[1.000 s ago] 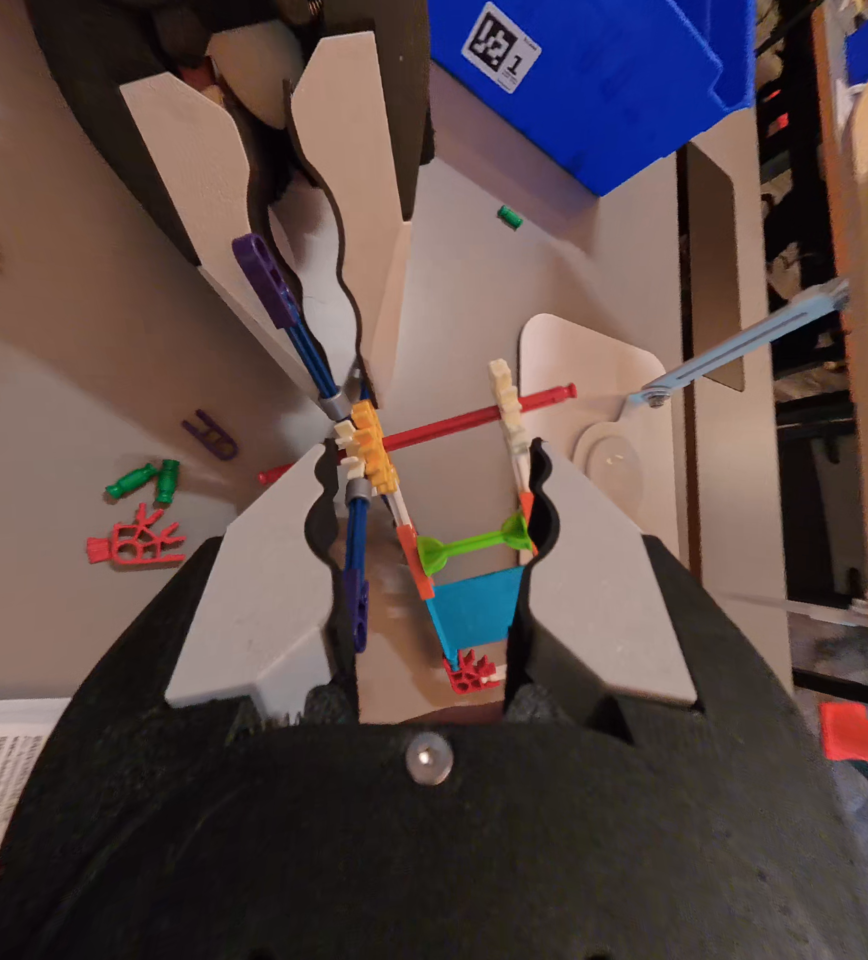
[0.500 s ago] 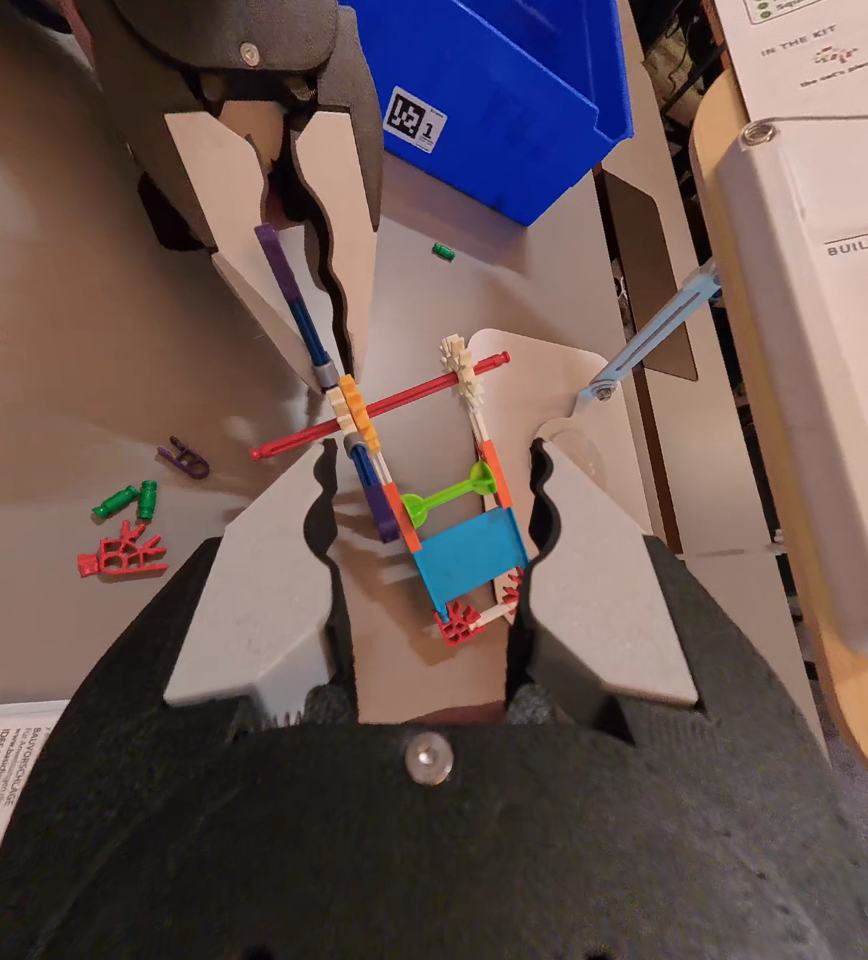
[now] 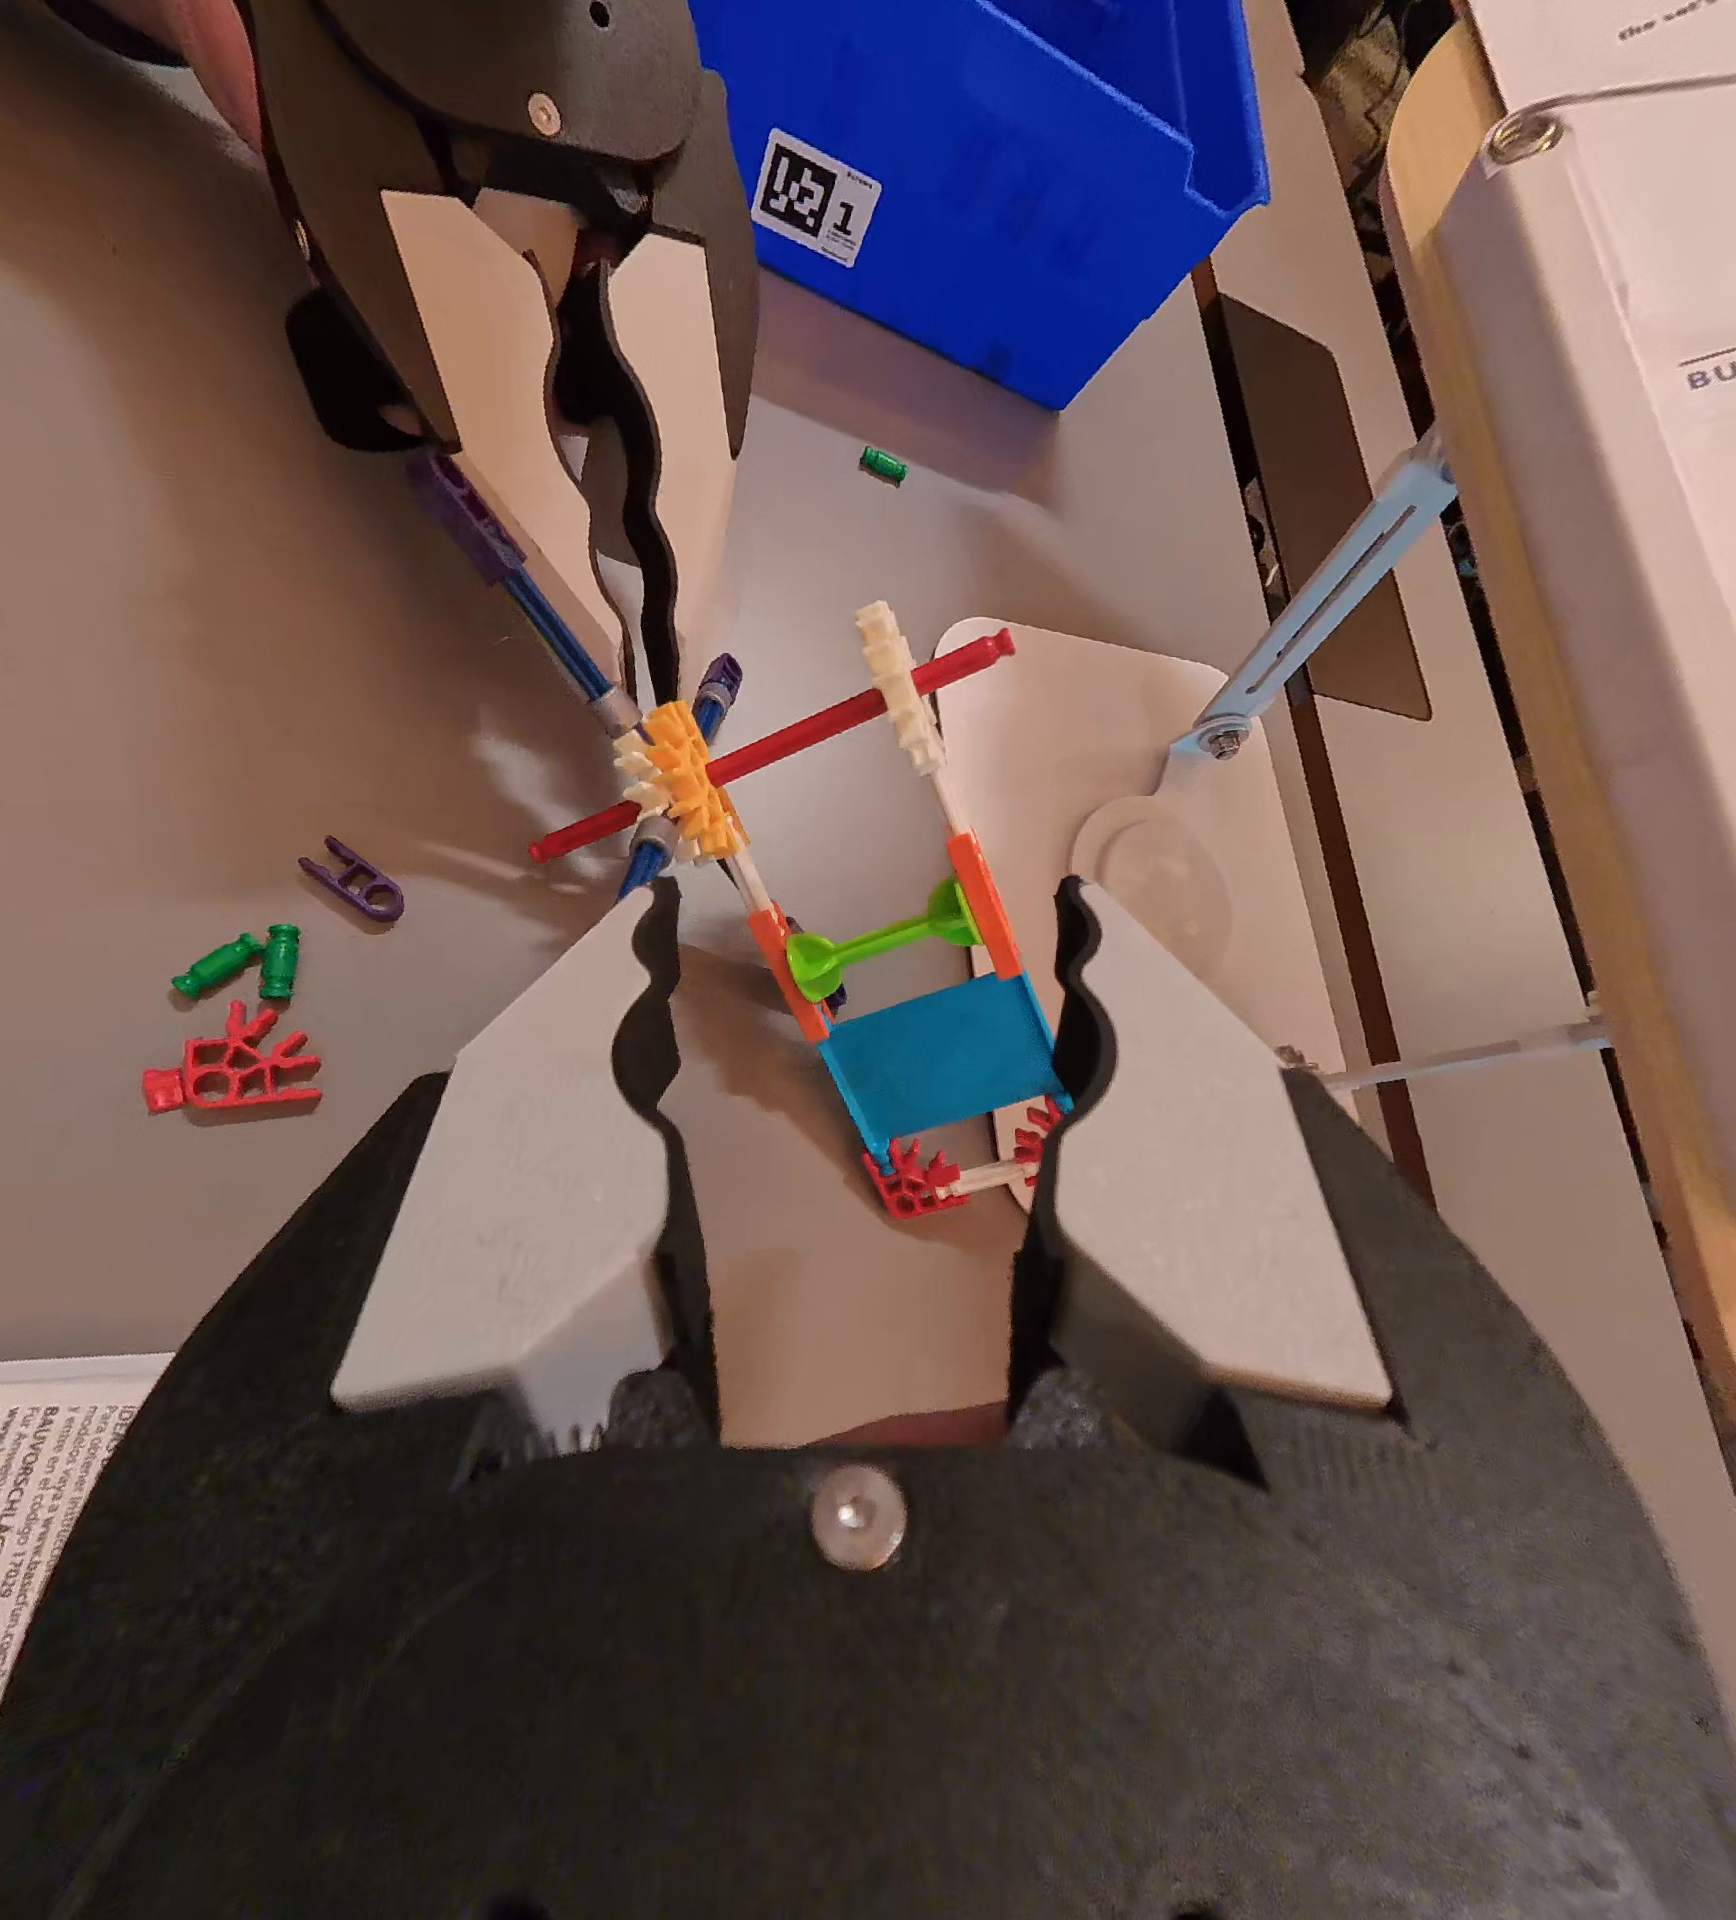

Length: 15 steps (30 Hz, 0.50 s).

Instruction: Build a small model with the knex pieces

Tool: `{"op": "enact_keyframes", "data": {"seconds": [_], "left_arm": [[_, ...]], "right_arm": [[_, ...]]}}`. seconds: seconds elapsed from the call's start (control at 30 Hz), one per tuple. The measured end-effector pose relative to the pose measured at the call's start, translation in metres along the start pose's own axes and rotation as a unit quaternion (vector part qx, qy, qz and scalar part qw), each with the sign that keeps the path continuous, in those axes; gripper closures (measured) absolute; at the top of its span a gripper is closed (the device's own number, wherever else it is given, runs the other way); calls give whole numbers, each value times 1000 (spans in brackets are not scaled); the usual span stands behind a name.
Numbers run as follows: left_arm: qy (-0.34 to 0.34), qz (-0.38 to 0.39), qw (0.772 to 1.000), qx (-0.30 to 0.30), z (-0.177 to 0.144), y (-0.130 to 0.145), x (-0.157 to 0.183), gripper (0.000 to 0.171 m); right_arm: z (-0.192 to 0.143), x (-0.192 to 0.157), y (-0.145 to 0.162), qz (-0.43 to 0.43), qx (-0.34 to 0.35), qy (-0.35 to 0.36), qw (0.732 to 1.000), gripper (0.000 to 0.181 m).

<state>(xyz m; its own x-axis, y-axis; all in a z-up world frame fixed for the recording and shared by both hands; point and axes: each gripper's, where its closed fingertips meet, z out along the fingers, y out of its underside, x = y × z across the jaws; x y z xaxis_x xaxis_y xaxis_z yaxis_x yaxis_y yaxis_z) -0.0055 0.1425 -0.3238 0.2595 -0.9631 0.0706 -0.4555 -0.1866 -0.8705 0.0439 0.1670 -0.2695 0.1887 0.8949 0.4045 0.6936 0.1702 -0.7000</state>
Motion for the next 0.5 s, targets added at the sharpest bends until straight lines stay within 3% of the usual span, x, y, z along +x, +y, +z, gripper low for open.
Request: {"op": "enact_keyframes", "data": {"seconds": [0.5], "left_arm": [[47,-69,996,17,-6,-11,8,165]], "right_arm": [[-8,-2,-6,32,32,-31,999,112]]}}
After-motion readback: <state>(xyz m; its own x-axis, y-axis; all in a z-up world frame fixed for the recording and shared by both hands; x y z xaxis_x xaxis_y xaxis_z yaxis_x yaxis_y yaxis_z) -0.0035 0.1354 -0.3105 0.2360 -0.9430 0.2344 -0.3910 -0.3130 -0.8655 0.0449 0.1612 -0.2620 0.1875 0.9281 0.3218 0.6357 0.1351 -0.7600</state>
